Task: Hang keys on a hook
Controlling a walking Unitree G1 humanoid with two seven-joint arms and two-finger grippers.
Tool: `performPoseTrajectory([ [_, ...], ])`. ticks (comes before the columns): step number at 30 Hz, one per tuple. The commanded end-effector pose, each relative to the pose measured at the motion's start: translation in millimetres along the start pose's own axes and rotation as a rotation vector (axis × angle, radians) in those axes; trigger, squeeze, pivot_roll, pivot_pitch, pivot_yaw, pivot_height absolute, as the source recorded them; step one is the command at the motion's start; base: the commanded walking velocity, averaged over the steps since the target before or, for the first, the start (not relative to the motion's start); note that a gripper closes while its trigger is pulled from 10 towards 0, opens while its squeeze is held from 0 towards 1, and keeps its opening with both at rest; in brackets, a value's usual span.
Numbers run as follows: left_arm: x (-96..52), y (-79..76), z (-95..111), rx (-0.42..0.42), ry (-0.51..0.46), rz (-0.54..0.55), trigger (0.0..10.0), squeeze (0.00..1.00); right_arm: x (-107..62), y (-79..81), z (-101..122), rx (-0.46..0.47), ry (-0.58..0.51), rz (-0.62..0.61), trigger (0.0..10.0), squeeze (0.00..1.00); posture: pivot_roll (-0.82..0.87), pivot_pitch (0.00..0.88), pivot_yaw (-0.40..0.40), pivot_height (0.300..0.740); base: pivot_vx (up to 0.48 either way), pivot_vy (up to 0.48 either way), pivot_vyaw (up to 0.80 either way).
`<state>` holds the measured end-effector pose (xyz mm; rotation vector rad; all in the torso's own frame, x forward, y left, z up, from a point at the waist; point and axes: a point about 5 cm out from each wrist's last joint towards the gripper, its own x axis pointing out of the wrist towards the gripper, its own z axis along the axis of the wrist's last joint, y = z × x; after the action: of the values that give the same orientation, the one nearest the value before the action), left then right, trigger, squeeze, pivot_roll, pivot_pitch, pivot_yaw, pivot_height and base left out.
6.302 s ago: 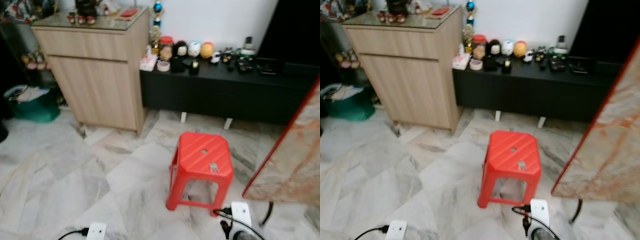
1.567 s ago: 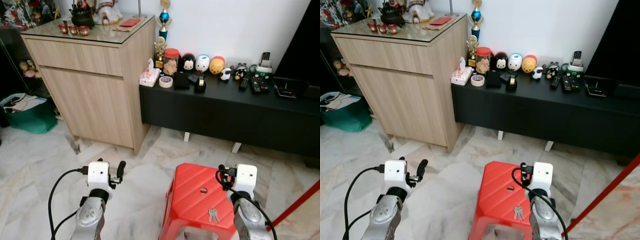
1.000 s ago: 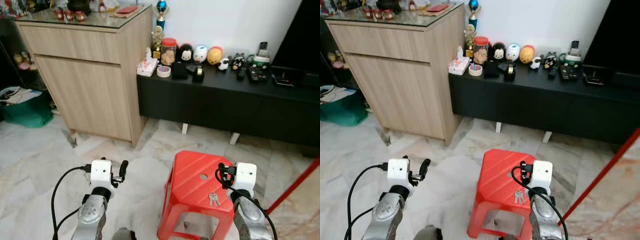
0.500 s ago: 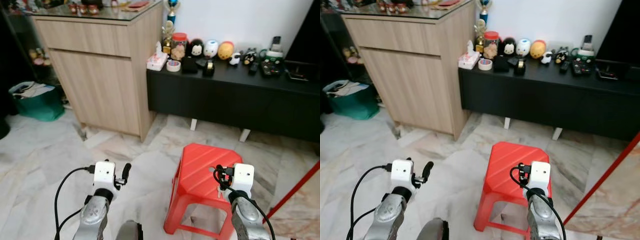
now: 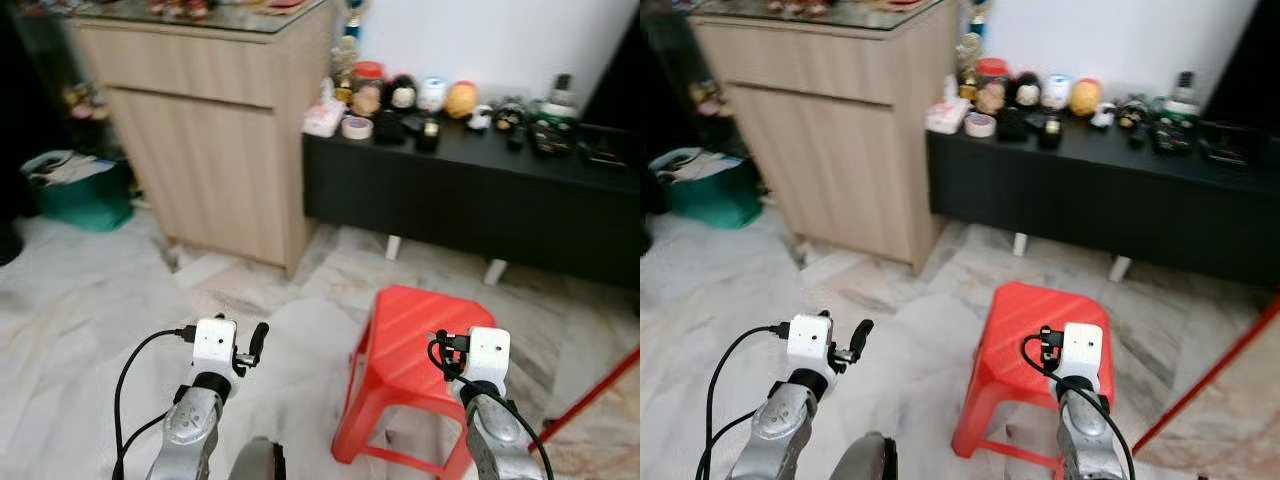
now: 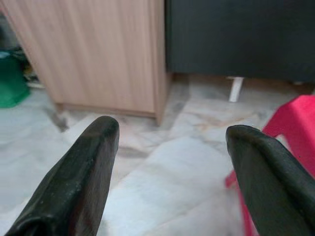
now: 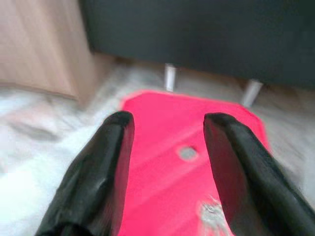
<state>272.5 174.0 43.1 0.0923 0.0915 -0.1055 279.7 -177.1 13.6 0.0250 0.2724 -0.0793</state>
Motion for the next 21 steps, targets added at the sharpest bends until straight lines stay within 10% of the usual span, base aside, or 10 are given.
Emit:
performPoseTrajectory([
  [1,1.5,-4.3,0.7,-0.013,0.003,-0.011,10.0,0.00,-2.8,-9.2,-5.7,-0.002,0.022,-0.032,10.0,0.00,0.01,0.000,-0.019,0.652,0.240,0.000,0.00],
  [21,0.4,-5.7,-0.1,0.005,0.004,-0.033,10.0,0.00,-2.5,-7.5,-4.2,0.028,0.004,-0.049,10.0,0.00,0.01,0.000,-0.014,0.652,0.238,0.000,0.00],
])
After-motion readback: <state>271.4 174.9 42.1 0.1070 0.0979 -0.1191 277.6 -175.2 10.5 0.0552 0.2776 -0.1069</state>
